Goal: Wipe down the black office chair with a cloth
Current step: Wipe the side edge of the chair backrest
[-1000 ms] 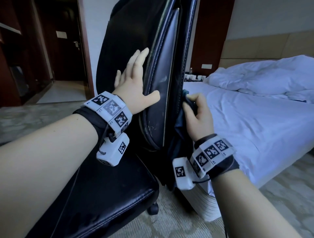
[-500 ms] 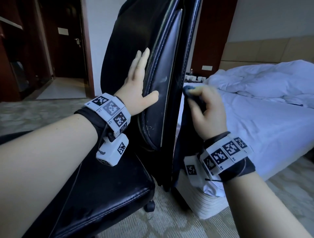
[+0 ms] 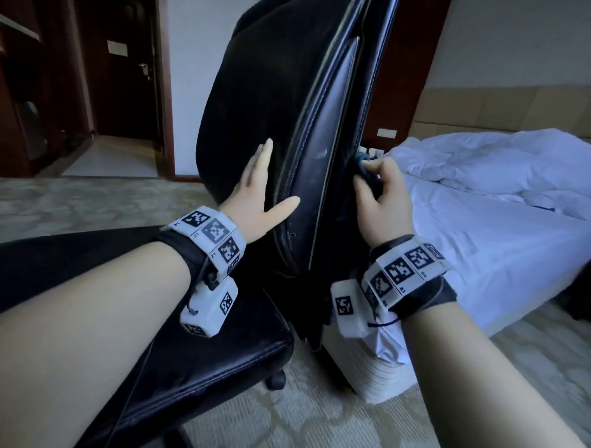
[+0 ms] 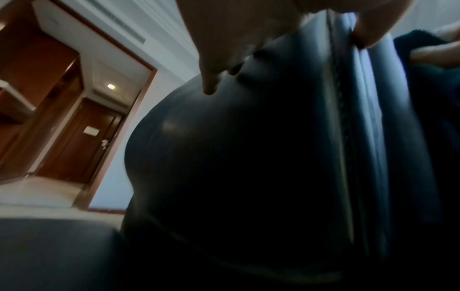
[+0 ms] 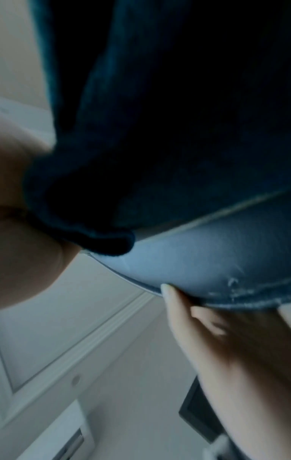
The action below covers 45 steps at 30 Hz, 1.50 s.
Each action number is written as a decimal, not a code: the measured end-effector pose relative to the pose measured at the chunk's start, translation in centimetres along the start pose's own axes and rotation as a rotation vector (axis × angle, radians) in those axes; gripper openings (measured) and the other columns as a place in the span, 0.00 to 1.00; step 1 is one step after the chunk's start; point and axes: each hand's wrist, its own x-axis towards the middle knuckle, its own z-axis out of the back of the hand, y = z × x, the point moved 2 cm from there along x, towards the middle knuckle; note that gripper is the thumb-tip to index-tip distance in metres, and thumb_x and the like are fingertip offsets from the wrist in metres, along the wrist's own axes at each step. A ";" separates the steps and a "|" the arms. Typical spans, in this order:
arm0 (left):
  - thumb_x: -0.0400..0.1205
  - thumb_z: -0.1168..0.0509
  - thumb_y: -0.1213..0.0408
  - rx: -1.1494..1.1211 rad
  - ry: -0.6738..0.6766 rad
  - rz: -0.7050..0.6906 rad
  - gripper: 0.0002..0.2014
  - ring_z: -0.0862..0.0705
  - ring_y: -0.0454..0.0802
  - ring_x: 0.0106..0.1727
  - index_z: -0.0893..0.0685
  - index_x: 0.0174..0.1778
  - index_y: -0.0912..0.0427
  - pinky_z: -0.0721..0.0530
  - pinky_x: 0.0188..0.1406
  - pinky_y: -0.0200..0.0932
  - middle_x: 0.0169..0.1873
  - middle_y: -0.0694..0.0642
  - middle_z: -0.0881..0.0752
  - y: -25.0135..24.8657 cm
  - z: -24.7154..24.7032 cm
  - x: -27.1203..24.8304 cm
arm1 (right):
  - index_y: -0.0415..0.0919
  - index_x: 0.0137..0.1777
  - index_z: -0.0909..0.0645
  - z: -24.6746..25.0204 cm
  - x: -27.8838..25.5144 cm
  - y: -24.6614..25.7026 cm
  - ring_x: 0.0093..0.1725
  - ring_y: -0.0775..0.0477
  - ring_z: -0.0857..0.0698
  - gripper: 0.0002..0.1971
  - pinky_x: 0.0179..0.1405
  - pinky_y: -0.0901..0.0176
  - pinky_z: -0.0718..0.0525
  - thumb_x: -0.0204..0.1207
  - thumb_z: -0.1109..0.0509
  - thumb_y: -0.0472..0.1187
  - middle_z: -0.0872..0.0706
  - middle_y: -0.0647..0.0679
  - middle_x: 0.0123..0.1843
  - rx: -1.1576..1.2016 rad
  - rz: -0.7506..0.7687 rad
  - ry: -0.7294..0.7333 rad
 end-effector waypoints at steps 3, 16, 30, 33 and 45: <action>0.79 0.37 0.48 0.099 0.131 0.156 0.47 0.60 0.47 0.82 0.69 0.79 0.46 0.55 0.81 0.58 0.82 0.52 0.62 2.5 -1.3 -3.2 | 0.33 0.48 0.21 -0.8 -0.6 0.2 0.53 0.42 0.18 0.07 0.60 0.58 0.22 0.74 0.38 0.34 0.17 0.41 0.49 0.009 -0.033 -0.079; 0.81 0.41 0.47 0.236 0.019 -0.047 0.39 0.52 0.54 0.82 0.58 0.82 0.47 0.52 0.81 0.55 0.82 0.49 0.56 -5.8 5.3 4.9 | 0.31 0.55 0.20 2.6 5.6 4.7 0.55 0.52 0.26 0.10 0.52 0.84 0.35 0.75 0.36 0.28 0.20 0.37 0.53 -0.223 0.155 -0.171; 0.85 0.46 0.54 0.359 0.053 -0.201 0.29 0.44 0.55 0.81 0.47 0.81 0.51 0.46 0.77 0.50 0.81 0.52 0.46 -12.4 11.1 18.0 | 0.34 0.54 0.22 3.8 16.0 8.2 0.47 0.58 0.28 0.07 0.42 0.85 0.35 0.77 0.35 0.31 0.21 0.41 0.56 -0.328 0.081 -0.011; 0.85 0.46 0.55 0.423 0.055 -0.294 0.29 0.47 0.55 0.82 0.49 0.82 0.51 0.49 0.78 0.50 0.82 0.55 0.48 -12.9 12.2 19.7 | 0.31 0.54 0.20 3.6 15.1 8.9 0.46 0.66 0.30 0.08 0.50 0.92 0.38 0.75 0.33 0.29 0.29 0.44 0.53 -0.329 0.166 -0.118; 0.85 0.51 0.46 0.515 0.146 -0.507 0.31 0.53 0.56 0.83 0.55 0.82 0.47 0.52 0.80 0.58 0.83 0.55 0.53 -15.8 12.5 27.2 | 0.36 0.62 0.18 1.7 15.1 10.4 0.55 0.41 0.23 0.17 0.59 0.68 0.34 0.76 0.39 0.39 0.23 0.34 0.58 -0.721 0.261 -0.099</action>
